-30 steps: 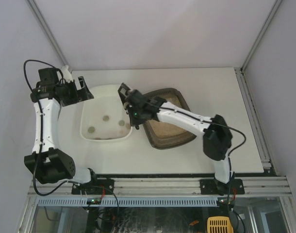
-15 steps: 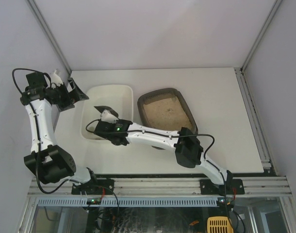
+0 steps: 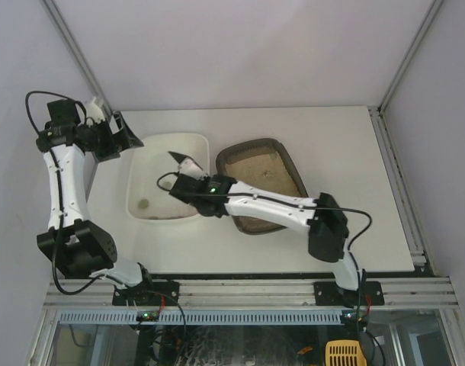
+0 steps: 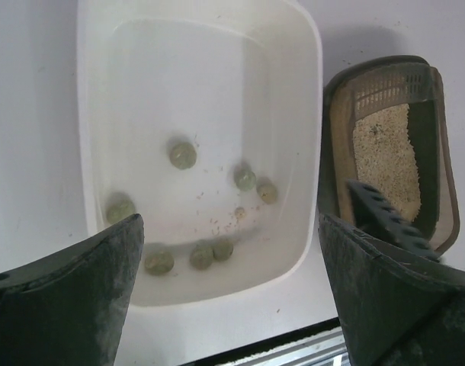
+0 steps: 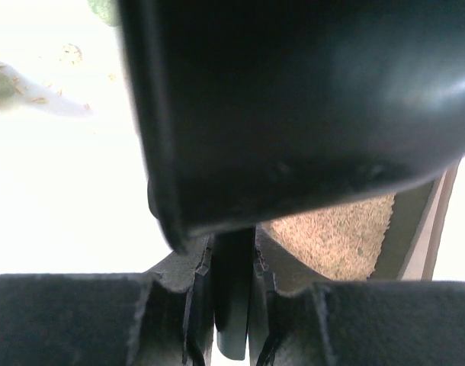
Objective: Clean the litter box
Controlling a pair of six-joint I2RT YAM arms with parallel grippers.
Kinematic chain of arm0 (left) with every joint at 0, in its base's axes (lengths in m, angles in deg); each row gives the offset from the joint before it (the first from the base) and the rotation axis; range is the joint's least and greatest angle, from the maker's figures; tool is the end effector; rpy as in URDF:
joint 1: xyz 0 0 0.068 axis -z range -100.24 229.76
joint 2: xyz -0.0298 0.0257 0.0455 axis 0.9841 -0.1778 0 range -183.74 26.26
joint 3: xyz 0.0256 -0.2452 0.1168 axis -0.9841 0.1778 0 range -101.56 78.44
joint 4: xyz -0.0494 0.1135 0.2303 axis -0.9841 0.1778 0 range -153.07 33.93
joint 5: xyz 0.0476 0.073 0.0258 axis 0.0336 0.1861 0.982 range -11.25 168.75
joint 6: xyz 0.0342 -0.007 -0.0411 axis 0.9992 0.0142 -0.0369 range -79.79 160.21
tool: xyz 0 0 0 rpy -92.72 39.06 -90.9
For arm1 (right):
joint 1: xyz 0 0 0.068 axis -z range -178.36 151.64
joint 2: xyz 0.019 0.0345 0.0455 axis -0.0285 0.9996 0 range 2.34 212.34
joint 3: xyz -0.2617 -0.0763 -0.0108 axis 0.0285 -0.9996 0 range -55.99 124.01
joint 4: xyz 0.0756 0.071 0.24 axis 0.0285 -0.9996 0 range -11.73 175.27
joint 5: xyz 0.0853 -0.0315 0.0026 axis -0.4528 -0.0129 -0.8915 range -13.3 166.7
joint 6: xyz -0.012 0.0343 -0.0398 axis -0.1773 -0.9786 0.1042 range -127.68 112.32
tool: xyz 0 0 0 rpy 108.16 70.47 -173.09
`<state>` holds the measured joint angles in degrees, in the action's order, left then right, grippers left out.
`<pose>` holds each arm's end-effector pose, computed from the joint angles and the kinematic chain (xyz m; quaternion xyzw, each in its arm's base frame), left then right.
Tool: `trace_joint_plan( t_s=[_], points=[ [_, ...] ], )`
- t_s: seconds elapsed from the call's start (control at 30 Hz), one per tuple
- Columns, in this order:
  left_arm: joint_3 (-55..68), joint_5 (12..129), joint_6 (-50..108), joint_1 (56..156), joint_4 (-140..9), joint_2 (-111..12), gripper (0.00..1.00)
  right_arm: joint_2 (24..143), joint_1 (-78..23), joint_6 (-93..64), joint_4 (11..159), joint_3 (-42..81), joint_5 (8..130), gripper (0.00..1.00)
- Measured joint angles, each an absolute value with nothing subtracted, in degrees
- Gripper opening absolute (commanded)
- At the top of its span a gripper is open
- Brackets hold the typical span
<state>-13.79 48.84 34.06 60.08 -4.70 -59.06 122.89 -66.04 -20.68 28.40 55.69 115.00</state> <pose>0.2882 0.0843 0.3836 -0.1209 0.9080 -0.2044 0.3452 0.1904 0.4055 0.2694 -0.3629 0.8521 -0.1160 0.3589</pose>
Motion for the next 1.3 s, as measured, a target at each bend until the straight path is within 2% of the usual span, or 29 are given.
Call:
trace_joint_plan(
  t_s=[0.2,0.37,0.6,0.9,1.1,1.3],
  points=[
    [-18.9,49.2,35.9,67.9,-5.1,-62.2,1.00,105.2,-61.2,-26.5,30.9,44.0,107.0,0.00],
    [-25.9,50.5,38.1,76.8,-5.1,-68.4,1.00,92.3,-55.7,-33.5,36.8,28.8,94.8,0.00],
    [-39.4,56.2,36.3,88.4,-7.8,-82.7,1.00,88.0,-51.0,-41.2,40.1,15.6,86.8,0.00],
    [-52.0,56.0,29.8,99.5,-17.9,-103.4,1.00,77.1,-46.4,-52.0,47.6,1.8,78.3,0.00],
    [-53.0,52.5,25.3,103.9,-23.5,-111.4,1.00,71.5,-43.2,-56.9,50.2,-4.9,72.5,0.00],
    [-52.4,49.9,24.4,104.2,-25.1,-113.3,1.00,63.9,-38.2,-59.7,52.2,-10.7,66.8,0.00]
  ],
)
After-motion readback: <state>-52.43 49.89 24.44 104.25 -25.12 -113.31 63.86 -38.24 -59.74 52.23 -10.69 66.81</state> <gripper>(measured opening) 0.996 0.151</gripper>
